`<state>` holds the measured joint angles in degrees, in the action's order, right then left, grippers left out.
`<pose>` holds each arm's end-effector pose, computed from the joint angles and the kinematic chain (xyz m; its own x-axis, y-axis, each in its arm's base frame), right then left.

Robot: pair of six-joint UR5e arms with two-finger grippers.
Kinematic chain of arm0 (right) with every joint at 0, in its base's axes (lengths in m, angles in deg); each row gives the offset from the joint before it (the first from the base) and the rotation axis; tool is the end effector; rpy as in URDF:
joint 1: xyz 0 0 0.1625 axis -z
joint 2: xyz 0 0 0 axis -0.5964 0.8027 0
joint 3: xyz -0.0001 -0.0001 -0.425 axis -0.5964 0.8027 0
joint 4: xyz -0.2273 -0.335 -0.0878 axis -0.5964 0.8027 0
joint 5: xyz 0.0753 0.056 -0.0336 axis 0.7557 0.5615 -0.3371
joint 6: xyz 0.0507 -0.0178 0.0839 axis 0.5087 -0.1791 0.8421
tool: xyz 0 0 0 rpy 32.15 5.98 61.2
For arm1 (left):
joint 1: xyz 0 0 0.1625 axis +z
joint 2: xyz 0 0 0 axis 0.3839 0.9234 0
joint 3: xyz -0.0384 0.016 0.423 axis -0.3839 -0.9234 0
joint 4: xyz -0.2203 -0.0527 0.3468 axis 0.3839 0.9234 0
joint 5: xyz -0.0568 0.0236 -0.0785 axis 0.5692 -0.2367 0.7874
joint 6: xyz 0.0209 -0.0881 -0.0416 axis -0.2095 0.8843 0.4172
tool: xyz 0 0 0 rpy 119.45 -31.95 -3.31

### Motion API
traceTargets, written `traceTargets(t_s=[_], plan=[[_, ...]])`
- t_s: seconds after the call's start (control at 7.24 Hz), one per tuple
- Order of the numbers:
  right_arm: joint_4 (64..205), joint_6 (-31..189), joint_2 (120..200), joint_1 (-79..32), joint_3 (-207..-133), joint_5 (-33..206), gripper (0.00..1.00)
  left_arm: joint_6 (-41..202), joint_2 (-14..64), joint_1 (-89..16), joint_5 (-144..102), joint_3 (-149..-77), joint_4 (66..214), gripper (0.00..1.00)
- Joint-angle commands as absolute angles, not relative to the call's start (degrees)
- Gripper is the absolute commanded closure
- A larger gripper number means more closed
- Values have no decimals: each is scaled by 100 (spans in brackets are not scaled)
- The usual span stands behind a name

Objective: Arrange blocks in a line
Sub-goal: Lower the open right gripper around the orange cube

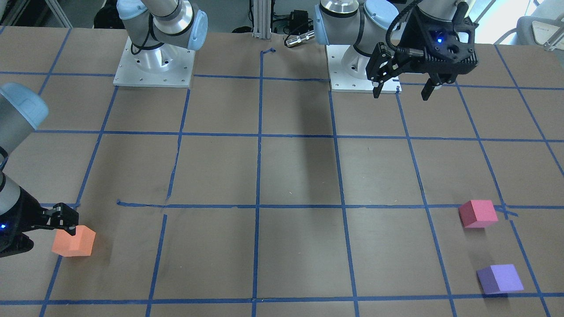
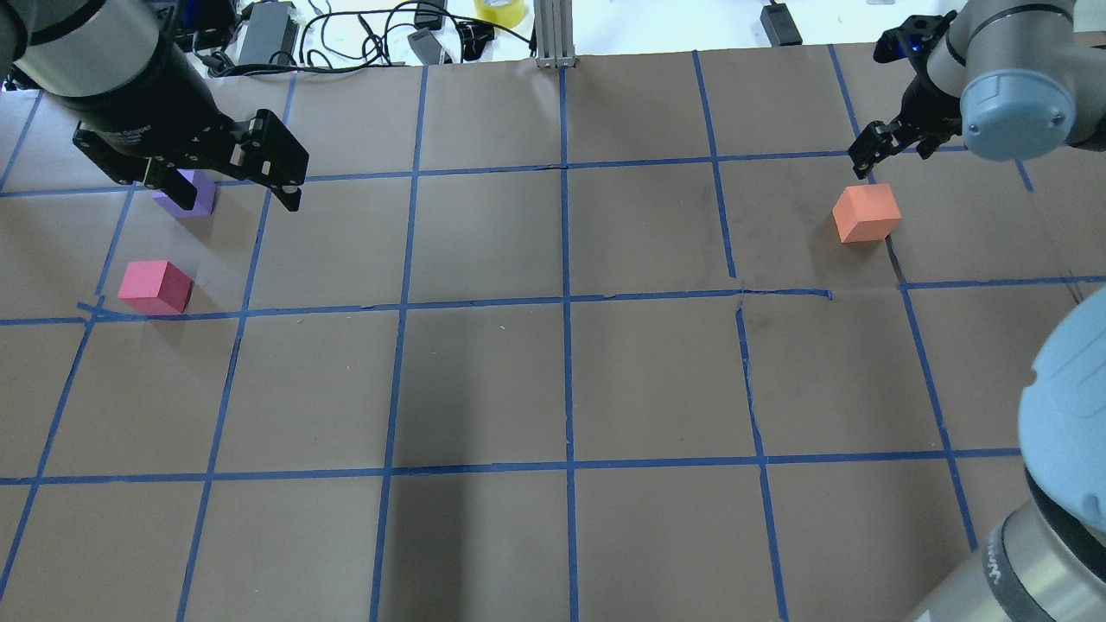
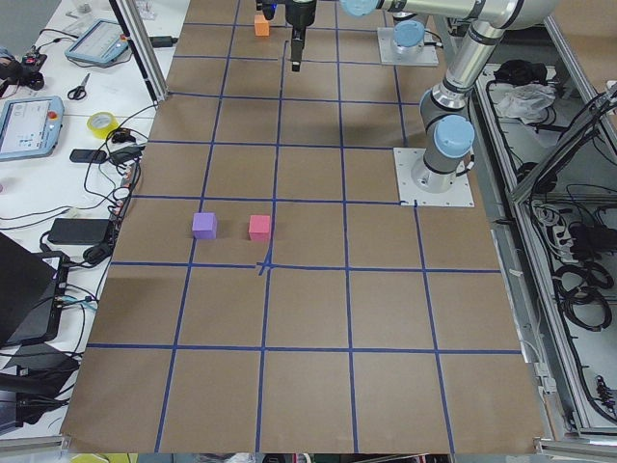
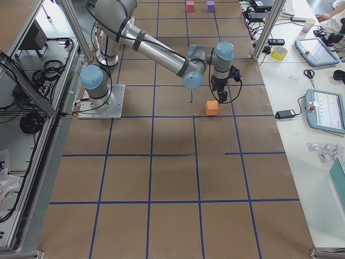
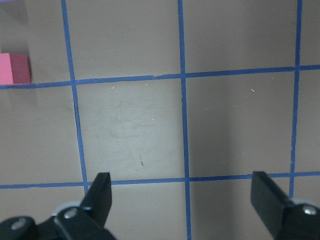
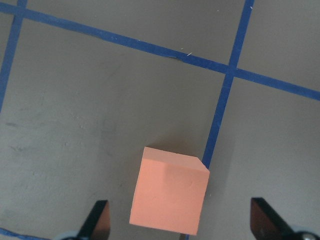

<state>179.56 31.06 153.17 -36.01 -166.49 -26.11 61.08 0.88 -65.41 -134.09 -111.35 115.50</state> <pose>-0.0671 -0.6632 0.2795 -0.9696 -0.2400 0.0473 -0.2435 0.9655 -0.0925 -0.1143 -0.4663 0.5324 -0.9987 0.0409 -0.0317 0.0431 0.9965 -0.0711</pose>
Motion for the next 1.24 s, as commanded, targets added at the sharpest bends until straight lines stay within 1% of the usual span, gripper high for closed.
traceTargets(t_s=[0.0,0.28,0.97,1.1], plan=[[18138,3894,14984,-3590,-16634,-2621,0,6108,87,-6540,-13409,-11135,11550,0],[18129,4064,14765,-3590,-16625,-2612,0,6108,78,-6540,-13409,-11135,11550,0],[18023,4064,14631,-3590,-16651,-2946,0,6108,78,-6540,-13418,-11135,11559,0],[18032,4064,14623,-3590,-16643,-2929,4,6108,78,-6549,-13418,-11135,11550,0]])
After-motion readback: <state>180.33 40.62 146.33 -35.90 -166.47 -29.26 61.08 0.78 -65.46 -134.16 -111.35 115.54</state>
